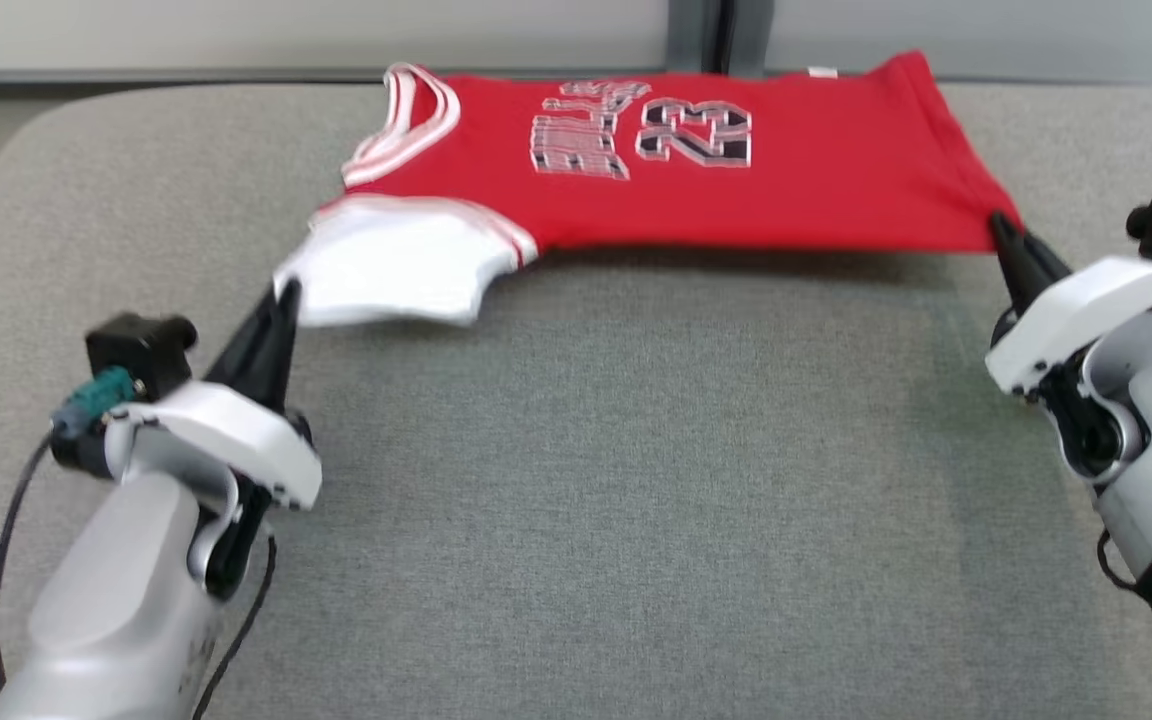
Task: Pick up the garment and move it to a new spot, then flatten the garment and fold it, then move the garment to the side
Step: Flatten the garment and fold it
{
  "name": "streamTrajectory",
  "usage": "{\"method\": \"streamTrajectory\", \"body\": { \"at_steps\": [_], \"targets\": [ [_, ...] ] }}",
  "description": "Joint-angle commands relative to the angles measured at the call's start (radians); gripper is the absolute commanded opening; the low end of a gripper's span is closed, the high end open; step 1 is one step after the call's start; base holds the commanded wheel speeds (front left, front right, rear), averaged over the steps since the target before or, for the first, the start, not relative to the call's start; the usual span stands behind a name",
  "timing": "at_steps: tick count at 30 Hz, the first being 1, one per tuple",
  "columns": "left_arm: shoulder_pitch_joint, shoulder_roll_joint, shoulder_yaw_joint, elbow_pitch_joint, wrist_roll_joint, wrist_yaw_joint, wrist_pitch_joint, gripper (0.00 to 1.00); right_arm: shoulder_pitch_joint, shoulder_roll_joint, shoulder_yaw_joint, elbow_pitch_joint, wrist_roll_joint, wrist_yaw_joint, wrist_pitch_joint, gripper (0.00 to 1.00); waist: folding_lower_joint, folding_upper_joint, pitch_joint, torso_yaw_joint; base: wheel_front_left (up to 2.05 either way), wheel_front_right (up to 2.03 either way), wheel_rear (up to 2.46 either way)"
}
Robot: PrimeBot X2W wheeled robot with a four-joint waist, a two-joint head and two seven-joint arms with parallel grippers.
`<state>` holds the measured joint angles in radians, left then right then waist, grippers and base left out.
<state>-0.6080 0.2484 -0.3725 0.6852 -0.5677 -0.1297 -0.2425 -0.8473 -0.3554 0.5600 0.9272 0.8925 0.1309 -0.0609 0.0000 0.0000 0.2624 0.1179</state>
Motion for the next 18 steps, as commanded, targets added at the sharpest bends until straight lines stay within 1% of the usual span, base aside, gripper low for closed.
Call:
{"method": "streamTrajectory", "body": {
  "at_steps": [1, 3, 5, 9, 13, 18],
  "targets": [
    [0.02, 0.02, -0.022, 0.005, -0.018, -0.001, 0.011, 0.0, 0.022, -0.013, 0.011, 0.006, 0.01, 0.0, 0.009, 0.0, 0.0, 0.0, -0.036, 0.008, 0.0, 0.0, 0.0],
    [0.049, 0.046, -0.078, 0.007, -0.053, -0.001, 0.034, 0.0, 0.045, -0.022, 0.032, 0.014, 0.021, 0.0, 0.024, 0.0, 0.0, 0.0, -0.058, 0.009, 0.0, 0.0, 0.0],
    [0.084, 0.069, -0.146, 0.001, -0.1, -0.001, 0.083, 0.0, 0.068, -0.032, 0.054, 0.022, 0.033, 0.0, 0.044, 0.0, 0.0, 0.0, -0.081, 0.01, 0.0, 0.0, 0.0],
    [0.127, 0.128, -0.248, -0.046, -0.201, -0.001, 0.153, 0.0, 0.104, -0.054, 0.089, 0.014, 0.062, 0.0, 0.082, 0.0, 0.0, 0.0, -0.115, 0.012, 0.0, 0.0, 0.0],
    [0.16, 0.19, -0.344, -0.139, -0.293, -0.001, 0.181, 0.0, 0.134, -0.094, 0.148, -0.025, 0.06, 0.0, 0.09, 0.0, 0.0, 0.0, -0.141, 0.011, 0.0, 0.0, 0.0],
    [0.182, 0.276, -0.433, -0.263, -0.405, -0.001, 0.214, 0.0, 0.17, -0.141, 0.208, -0.065, 0.102, 0.0, 0.137, 0.0, 0.0, 0.0, -0.176, 0.016, 0.0, 0.0, 0.0]
  ]
}}
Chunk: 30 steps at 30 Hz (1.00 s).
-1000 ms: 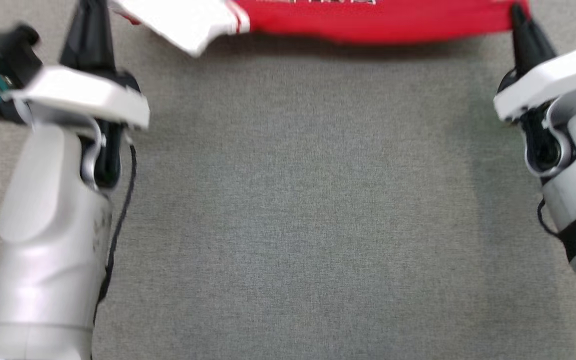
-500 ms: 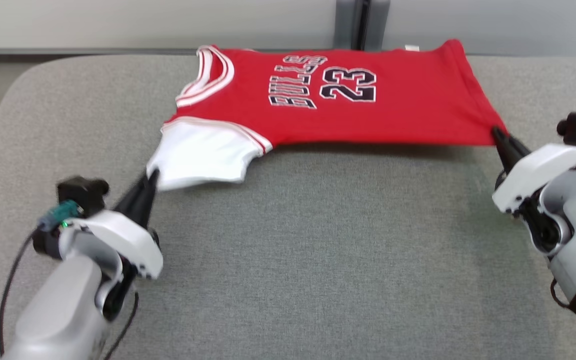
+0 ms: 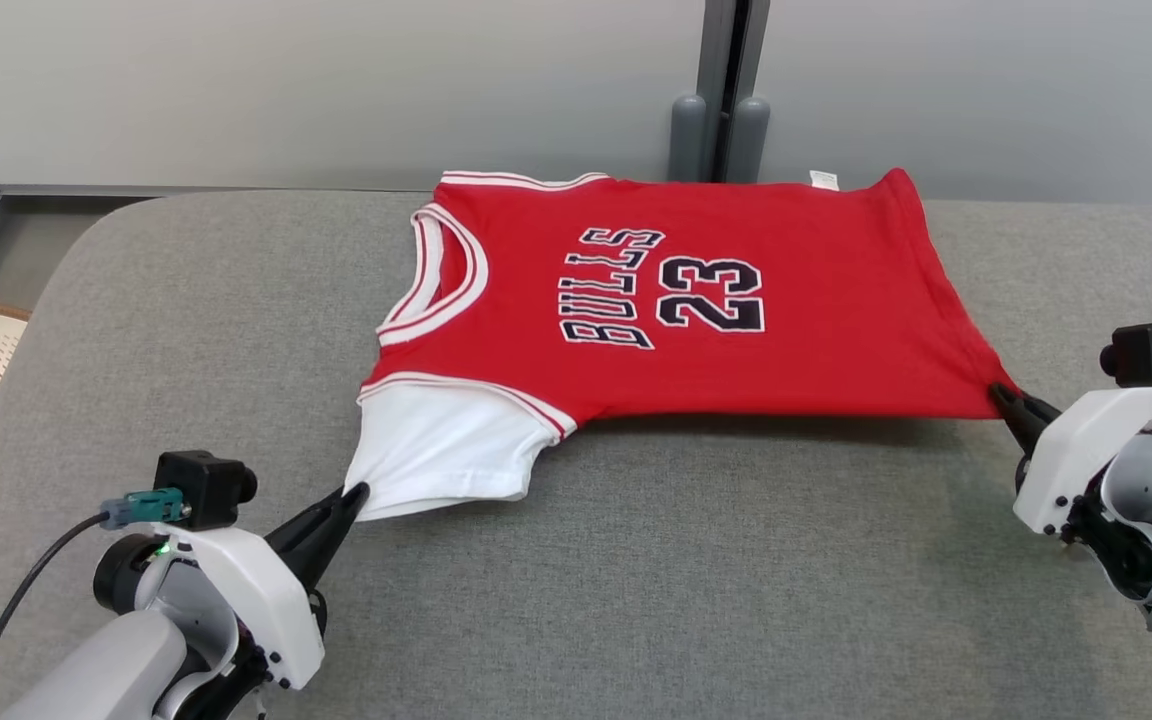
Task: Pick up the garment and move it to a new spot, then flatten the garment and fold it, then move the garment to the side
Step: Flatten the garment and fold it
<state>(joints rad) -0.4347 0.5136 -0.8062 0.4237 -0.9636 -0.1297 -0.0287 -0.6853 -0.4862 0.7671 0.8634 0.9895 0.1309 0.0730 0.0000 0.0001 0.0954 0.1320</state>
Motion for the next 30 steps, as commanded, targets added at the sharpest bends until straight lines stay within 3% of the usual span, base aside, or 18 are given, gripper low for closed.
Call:
{"method": "streamTrajectory", "body": {
  "at_steps": [1, 16, 22, 24, 30],
  "targets": [
    [0.015, 0.028, -0.016, -0.024, -0.027, -0.001, 0.01, 0.0, 0.017, -0.019, 0.013, -0.007, 0.013, 0.0, 0.017, 0.0, 0.0, -0.0001, -0.017, 0.003, 0.0, 0.0, 0.0],
    [0.083, 0.283, -0.199, -0.304, -0.274, -0.001, 0.219, 0.0, 0.141, -0.152, 0.158, -0.168, 0.235, 0.0, 0.349, 0.0, 0.0, -0.0001, -0.119, -0.009, 0.0, 0.0, 0.0],
    [0.11, 0.365, -0.253, -0.407, -0.336, -0.001, 0.31, 0.0, 0.169, -0.222, 0.196, -0.238, 0.287, 0.0, 0.485, 0.0, 0.0, -0.0001, -0.13, -0.017, 0.0, 0.0, 0.0],
    [0.125, 0.42, -0.258, -0.477, -0.404, -0.001, 0.362, 0.0, 0.181, -0.275, 0.206, -0.29, 0.317, 0.0, 0.582, 0.0, 0.0, -0.0001, -0.134, -0.021, 0.0, 0.0, 0.0],
    [0.092, 0.433, -0.24, -0.5, -0.4, 0.0, 0.361, 0.0, 0.156, -0.305, 0.193, -0.332, 0.296, 0.0, 0.607, 0.0, 0.0, -0.0001, -0.126, -0.026, 0.0, 0.0, 0.0]
  ]
}}
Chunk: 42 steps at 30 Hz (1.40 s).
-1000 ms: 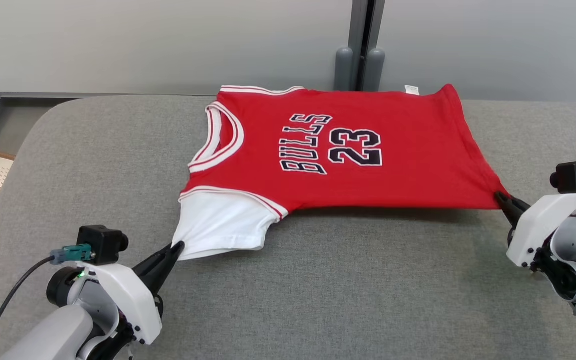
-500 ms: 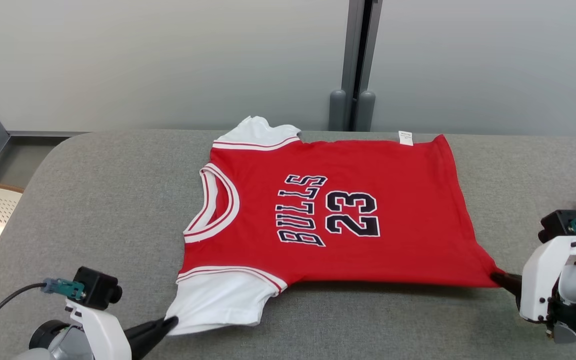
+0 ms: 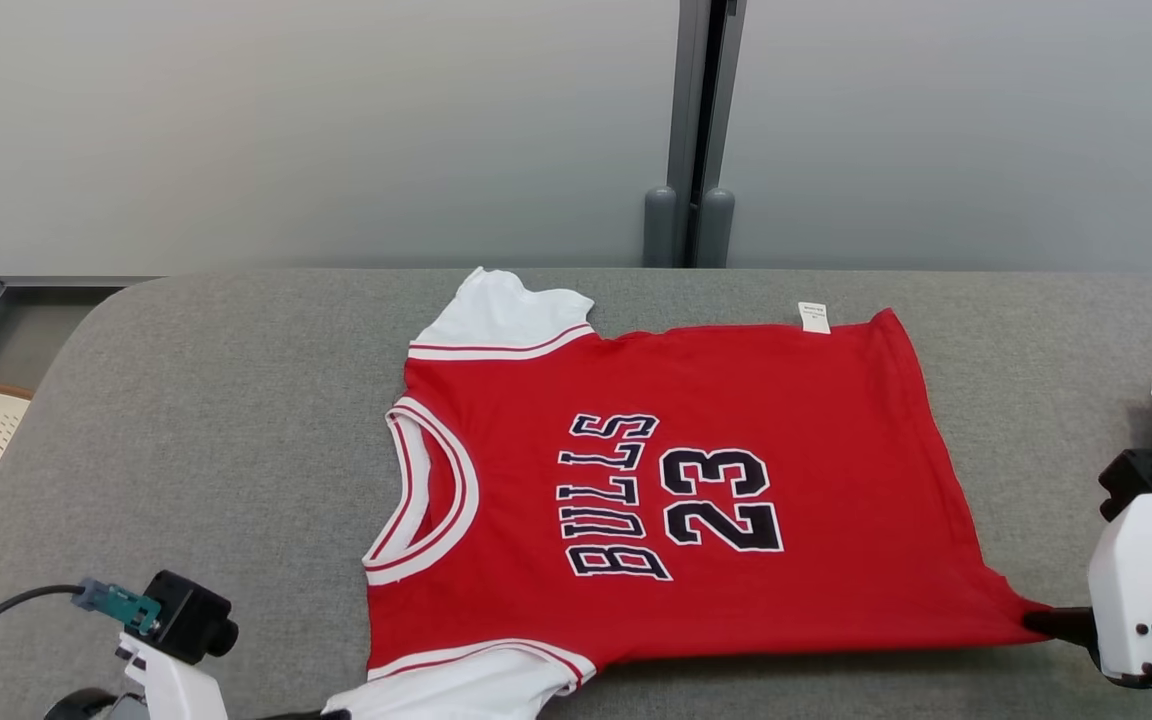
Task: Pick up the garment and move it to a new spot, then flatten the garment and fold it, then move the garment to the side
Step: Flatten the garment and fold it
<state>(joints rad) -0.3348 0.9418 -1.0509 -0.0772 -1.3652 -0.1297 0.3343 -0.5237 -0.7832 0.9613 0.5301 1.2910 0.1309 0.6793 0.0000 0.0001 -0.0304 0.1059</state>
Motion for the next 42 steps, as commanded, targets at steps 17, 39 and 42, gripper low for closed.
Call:
{"method": "streamTrajectory", "body": {
  "at_steps": [17, 39, 42],
  "targets": [
    [-0.28, -0.078, 0.052, 0.091, 0.116, 0.0, 0.074, 0.0, -0.173, 0.05, -0.091, 0.043, -0.075, 0.0, 0.093, 0.0, 0.0, -0.0001, 0.123, -0.017, 0.0, 0.0, 0.0],
    [-0.597, -0.232, -0.101, 0.361, 0.238, -0.001, 0.049, 0.0, -0.356, 0.185, -0.134, 0.182, -0.229, 0.0, 0.097, 1.0, 0.0, -0.0001, 0.281, -0.032, 0.0, 0.0, 0.0],
    [-0.617, -0.247, -0.125, 0.396, 0.238, -0.001, 0.021, 0.2, -0.355, 0.198, -0.138, 0.19, -0.238, 0.0, 0.082, 1.0, 0.0, -0.0001, 0.282, -0.033, 0.0, 0.0, 0.0]
  ]
}}
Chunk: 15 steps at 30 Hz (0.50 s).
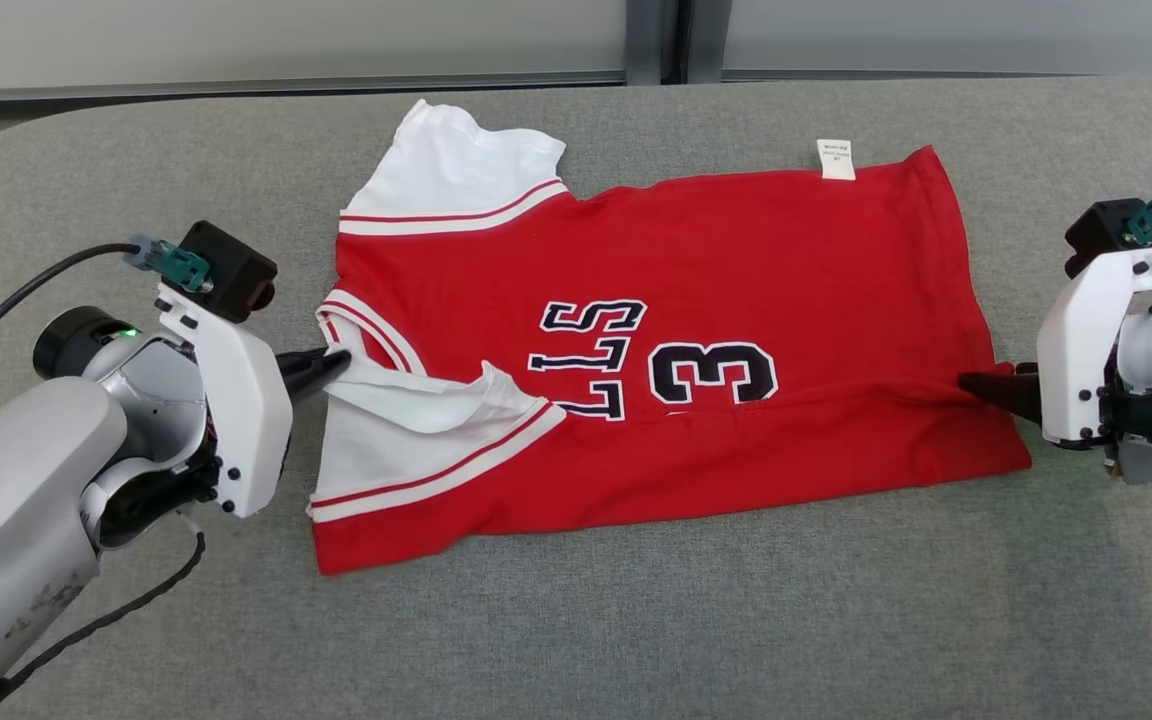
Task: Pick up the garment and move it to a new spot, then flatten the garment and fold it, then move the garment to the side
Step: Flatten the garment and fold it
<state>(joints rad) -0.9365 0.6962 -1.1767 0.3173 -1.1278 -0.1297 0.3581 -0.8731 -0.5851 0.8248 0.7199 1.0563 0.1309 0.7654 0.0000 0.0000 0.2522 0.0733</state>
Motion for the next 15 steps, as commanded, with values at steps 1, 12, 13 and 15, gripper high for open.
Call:
{"method": "streamTrajectory", "body": {
  "at_steps": [1, 12, 13, 15],
  "targets": [
    [-0.019, -0.006, 0.0, 0.018, 0.001, -0.001, -0.019, 0.55, -0.004, 0.002, -0.001, 0.003, -0.005, 0.0, -0.008, 1.0, 0.0, 0.0, -0.001, 0.001, 0.0, 0.0, 0.0],
    [-0.007, -0.105, 0.063, 0.221, 0.019, 0.022, -0.31, 1.0, 0.034, -0.001, -0.038, 0.011, -0.031, 0.0, -0.184, 1.0, 0.0, 0.0, -0.039, 0.009, 0.0, 0.0, 0.0],
    [0.001, -0.117, 0.079, 0.235, 0.016, 0.033, -0.349, 1.0, 0.039, -0.005, -0.044, 0.007, -0.039, 0.0, -0.23, 1.0, 0.0, 0.0, -0.045, 0.011, 0.0, 0.0, 0.0],
    [0.018, -0.141, 0.115, 0.261, -0.001, 0.06, -0.428, 1.0, 0.053, -0.009, -0.058, -0.006, -0.05, 0.0, -0.331, 1.0, 0.0, 0.0, -0.059, 0.016, 0.0, 0.0, 0.0]
  ]
}}
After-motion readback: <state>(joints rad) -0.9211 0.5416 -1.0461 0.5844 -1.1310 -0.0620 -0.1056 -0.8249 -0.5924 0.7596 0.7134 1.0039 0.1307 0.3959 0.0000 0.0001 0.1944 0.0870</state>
